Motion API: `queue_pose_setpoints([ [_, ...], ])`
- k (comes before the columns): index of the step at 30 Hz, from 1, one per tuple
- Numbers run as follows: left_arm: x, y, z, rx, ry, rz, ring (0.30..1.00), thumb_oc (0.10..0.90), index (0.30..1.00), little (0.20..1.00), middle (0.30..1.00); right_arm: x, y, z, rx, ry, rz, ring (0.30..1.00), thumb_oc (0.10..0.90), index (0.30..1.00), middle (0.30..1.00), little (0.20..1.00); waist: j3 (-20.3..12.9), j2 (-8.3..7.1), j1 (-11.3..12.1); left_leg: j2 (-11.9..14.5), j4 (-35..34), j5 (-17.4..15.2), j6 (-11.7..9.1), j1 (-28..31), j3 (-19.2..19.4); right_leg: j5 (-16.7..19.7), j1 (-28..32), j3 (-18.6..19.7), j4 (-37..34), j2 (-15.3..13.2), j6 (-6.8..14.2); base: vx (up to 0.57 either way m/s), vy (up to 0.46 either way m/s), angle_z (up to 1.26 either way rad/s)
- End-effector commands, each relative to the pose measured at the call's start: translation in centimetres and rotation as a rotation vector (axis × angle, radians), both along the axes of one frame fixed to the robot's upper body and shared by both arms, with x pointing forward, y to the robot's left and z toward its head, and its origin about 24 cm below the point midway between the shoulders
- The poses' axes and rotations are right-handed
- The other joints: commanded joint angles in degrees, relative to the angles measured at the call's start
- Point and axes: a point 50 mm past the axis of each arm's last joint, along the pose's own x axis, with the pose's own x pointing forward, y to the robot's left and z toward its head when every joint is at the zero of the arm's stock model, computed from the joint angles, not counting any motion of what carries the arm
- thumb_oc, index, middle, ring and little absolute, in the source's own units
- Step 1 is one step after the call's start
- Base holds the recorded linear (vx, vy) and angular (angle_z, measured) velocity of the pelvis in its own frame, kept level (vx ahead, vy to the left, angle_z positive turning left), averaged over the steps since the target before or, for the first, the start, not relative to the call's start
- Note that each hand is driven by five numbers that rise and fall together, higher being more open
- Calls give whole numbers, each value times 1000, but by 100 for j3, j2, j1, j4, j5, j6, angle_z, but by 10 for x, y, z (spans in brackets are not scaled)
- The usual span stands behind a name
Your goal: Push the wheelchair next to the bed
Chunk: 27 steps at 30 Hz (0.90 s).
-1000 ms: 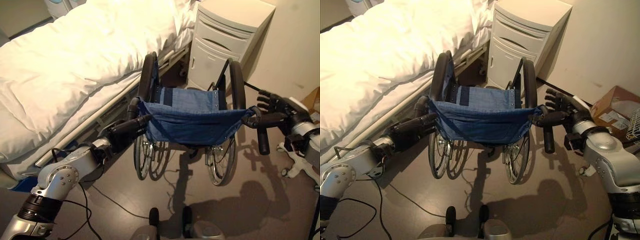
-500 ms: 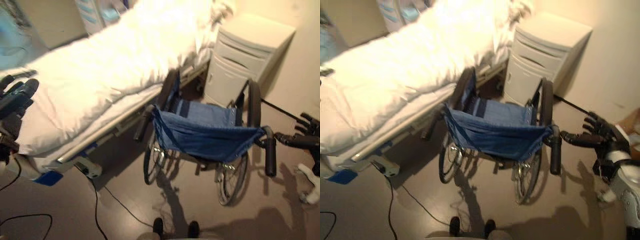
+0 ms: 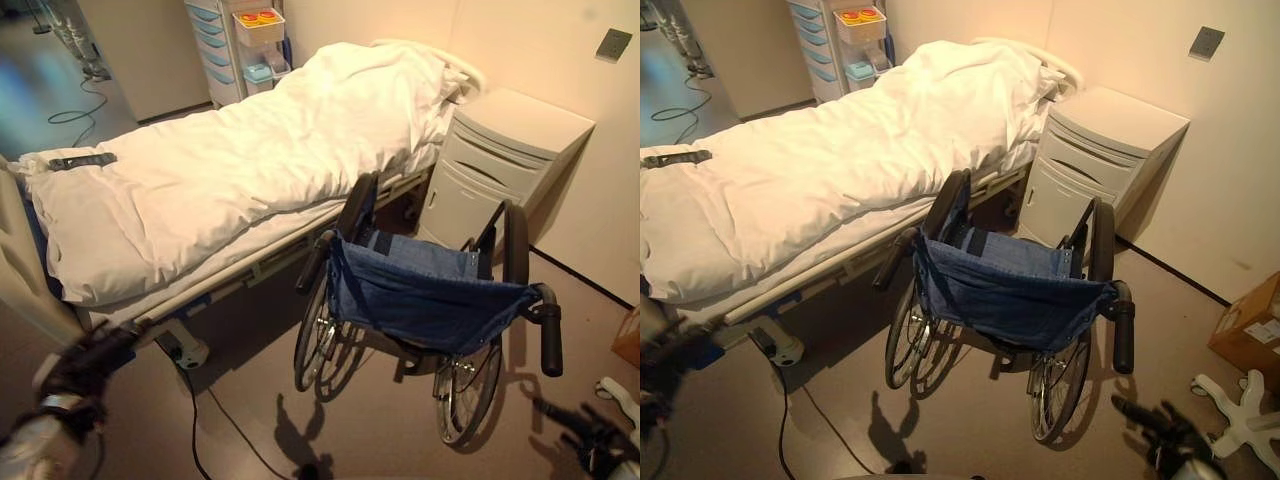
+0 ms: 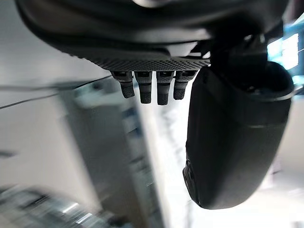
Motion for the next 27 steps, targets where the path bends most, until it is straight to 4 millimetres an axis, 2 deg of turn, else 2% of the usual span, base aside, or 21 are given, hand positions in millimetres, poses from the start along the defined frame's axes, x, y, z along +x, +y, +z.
queue_pose_setpoints([
  [1, 36, -7, 10, 62, -80, -69, 900, 800, 900, 900, 900, 22, -28, 18, -70, -303, -360, 900, 800, 900, 900, 900, -194, 95, 34, 109, 57, -4, -215, 23, 171, 422, -208, 108, 43, -38, 239, 0, 0, 0],
  [4, 34, -31, -27, -27, 64, -78, 900, 800, 900, 900, 900, 9, -14, -8, 29, -278, -519, 900, 800, 900, 900, 900, -188, 137, 45, 94, 57, -25, -194, 27, 156, 440, -219, 119, 49, -30, 241, 0, 0, 0],
  [6, 28, -47, -50, -77, 143, -59, 900, 800, 900, 900, 900, 1, 1, -25, 76, -228, -533, 900, 800, 900, 900, 900, -184, 162, 45, 83, 57, -26, -181, 25, 141, 448, -235, 148, 53, -24, 236, 0, 0, 0],
  [7, 16, -61, -75, -114, 237, -45, 900, 800, 900, 900, 900, -11, 15, -42, 136, -176, -548, 900, 800, 900, 900, 900, -196, 166, 47, 79, 57, -39, -168, 23, 143, 446, -242, 158, 50, -21, 234, 0, 0, 0],
  [8, 8, -67, -87, -120, 285, -50, 900, 800, 900, 900, 900, -17, 23, -51, 170, -138, -551, 900, 800, 900, 900, 900, -204, 165, 54, 77, 57, -43, -164, 17, 144, 448, -250, 161, 49, -20, 234, 0, 0, 0],
  [9, 9, -67, -88, -121, 283, -51, 900, 800, 900, 900, 900, -17, 22, -50, 169, -139, -551, 900, 800, 900, 900, 900, -205, 170, 57, 76, 57, -43, -164, 14, 144, 447, -253, 162, 49, -20, 234, 0, 0, 0],
  [11, -20, -95, -125, -214, 415, -85, 900, 800, 900, 900, 900, -29, 51, -71, 260, 22, -501, 900, 800, 900, 900, 900, -238, 151, 69, 61, 57, -46, -148, -4, 135, 465, -272, 165, 39, -21, 230, 0, 0, 0],
  [12, -20, -97, -127, -218, 416, -88, 900, 800, 900, 900, 900, -29, 52, -71, 265, 29, -497, 900, 800, 900, 900, 900, -239, 155, 69, 60, 57, -47, -147, -8, 135, 466, -276, 166, 38, -21, 230, 0, 0, 0],
  [13, -40, -110, -144, -266, 476, -80, 900, 800, 900, 900, 900, -37, 63, -79, 288, 127, -446, 900, 800, 900, 900, 900, -254, 153, 83, 57, 57, -46, -140, -16, 135, 481, -282, 171, 29, -26, 226, 0, 0, 0],
  [16, -57, -113, -155, -250, 532, -62, 900, 800, 900, 900, 900, -40, 74, -83, 258, 275, -256, 900, 800, 900, 900, 900, -264, 163, 87, 51, 57, -43, -129, -31, 143, 495, -292, 192, 19, -32, 218, 0, 0, 0],
  [18, -83, -116, -165, -214, 629, -36, 900, 800, 900, 900, 900, -38, 96, -91, 225, 407, 39, 900, 800, 900, 900, 900, -280, 164, 35, 48, 57, -36, -112, -47, 175, 496, -323, 238, 29, -39, 185, 1, 46, -1],
  [19, -84, -116, -166, -213, 635, -35, 900, 800, 900, 900, 900, -38, 98, -91, 223, 418, 70, 900, 800, 900, 900, 900, -281, 163, 26, 48, 57, -36, -111, -49, 178, 494, -326, 243, 30, -39, 181, 2, 48, -2],
  [20, -92, -121, -169, -219, 662, -39, 900, 800, 900, 900, 900, -39, 111, -95, 226, 459, 244, 900, 800, 900, 900, 900, -287, 159, 4, 48, 57, -50, -105, -57, 198, 486, -345, 258, 34, -45, 167, 0, 40, -1],
  [21, -95, -124, -170, -218, 679, -38, 900, 800, 900, 900, 900, -41, 119, -97, 240, 489, 376, 900, 800, 900, 900, 900, -290, 160, -2, 48, 57, -52, -99, -65, 196, 482, -353, 262, 35, -50, 158, -1, 40, 0],
  [22, -96, -125, -170, -216, 683, -37, 900, 800, 900, 900, 900, -41, 121, -98, 244, 496, 409, 900, 800, 900, 900, 900, -291, 161, -5, 48, 57, -52, -98, -68, 194, 480, -354, 262, 36, -51, 156, -4, 36, 0],
  [23, -98, -127, -171, -177, 698, -59, 900, 800, 900, 900, 900, -44, 129, -100, 249, 523, 551, 900, 800, 900, 900, 900, -285, 158, 3, 42, 57, -56, -93, -79, 190, 470, -360, 260, 44, -57, 143, -6, 31, 0],
  [27, -96, -125, -170, -13, 741, -158, 900, 800, 900, 900, 900, -44, 135, -101, 243, 514, 705, 900, 800, 900, 900, 900, -266, 161, 38, 23, 57, -67, -85, -90, 154, 440, -364, 231, 75, -73, 135, -3, 9, 0],
])
